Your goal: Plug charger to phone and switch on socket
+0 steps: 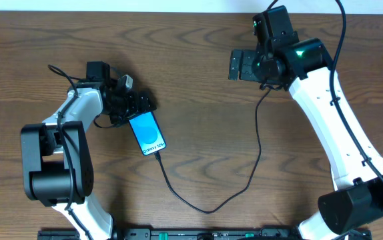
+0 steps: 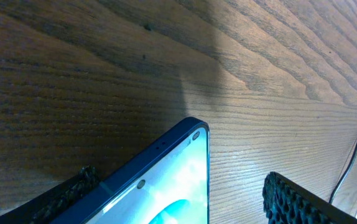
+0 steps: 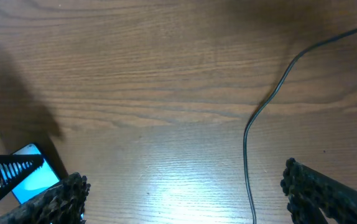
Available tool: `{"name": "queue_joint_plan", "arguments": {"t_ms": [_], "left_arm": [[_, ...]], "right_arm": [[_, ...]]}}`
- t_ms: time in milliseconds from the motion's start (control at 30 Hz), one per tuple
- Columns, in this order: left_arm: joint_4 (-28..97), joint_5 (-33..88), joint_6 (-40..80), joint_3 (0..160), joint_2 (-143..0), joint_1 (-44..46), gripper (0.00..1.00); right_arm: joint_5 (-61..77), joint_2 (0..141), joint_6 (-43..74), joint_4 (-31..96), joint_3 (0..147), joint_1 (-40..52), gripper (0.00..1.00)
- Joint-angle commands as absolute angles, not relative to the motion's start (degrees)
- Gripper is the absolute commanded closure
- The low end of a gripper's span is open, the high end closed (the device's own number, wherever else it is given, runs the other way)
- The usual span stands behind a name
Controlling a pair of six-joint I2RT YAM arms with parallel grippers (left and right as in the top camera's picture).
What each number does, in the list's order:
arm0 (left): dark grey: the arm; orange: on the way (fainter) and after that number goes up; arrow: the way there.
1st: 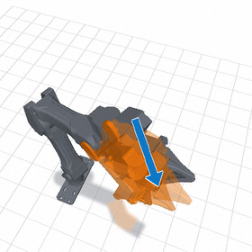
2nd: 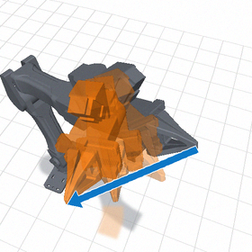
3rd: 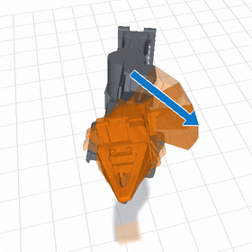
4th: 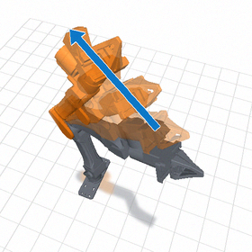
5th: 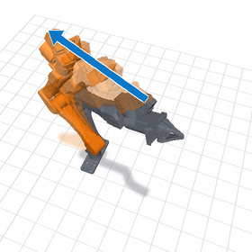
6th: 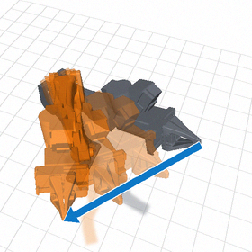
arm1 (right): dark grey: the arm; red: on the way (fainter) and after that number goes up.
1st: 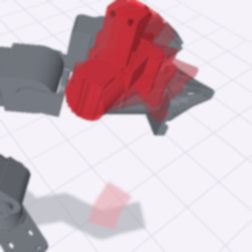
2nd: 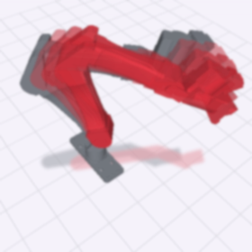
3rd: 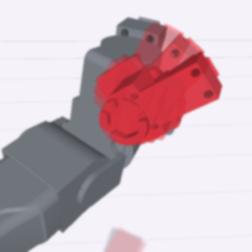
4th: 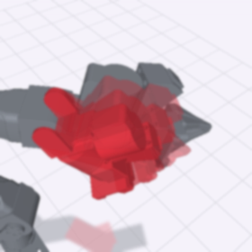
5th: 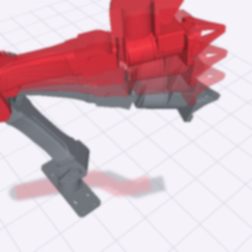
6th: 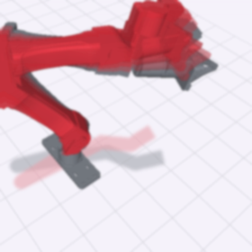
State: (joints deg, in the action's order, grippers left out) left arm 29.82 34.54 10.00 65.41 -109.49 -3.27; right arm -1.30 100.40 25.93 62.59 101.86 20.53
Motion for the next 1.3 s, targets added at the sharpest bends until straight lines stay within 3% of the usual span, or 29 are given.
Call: {"name": "queue_joint_plan", "arguments": {"t_ms": [0, 267, 1267], "left_arm": [[31.3, 28.8, 9.1, 63.9, -111.5, -3.4, 0.13], [32.3, 24.6, 15.0, 64.0, -111.5, -3.4, 0.13], [35.9, 20.0, 19.2, 64.0, -111.5, -3.4, 0.13]], "right_arm": [[-2.0, 100.1, 26.3, 62.6, 101.6, 21.1, 0.02], [-2.0, 100.1, 26.3, 62.6, 101.6, 21.1, 0.02], [-2.0, 100.1, 26.3, 62.6, 101.6, 21.1, 0.02]]}}
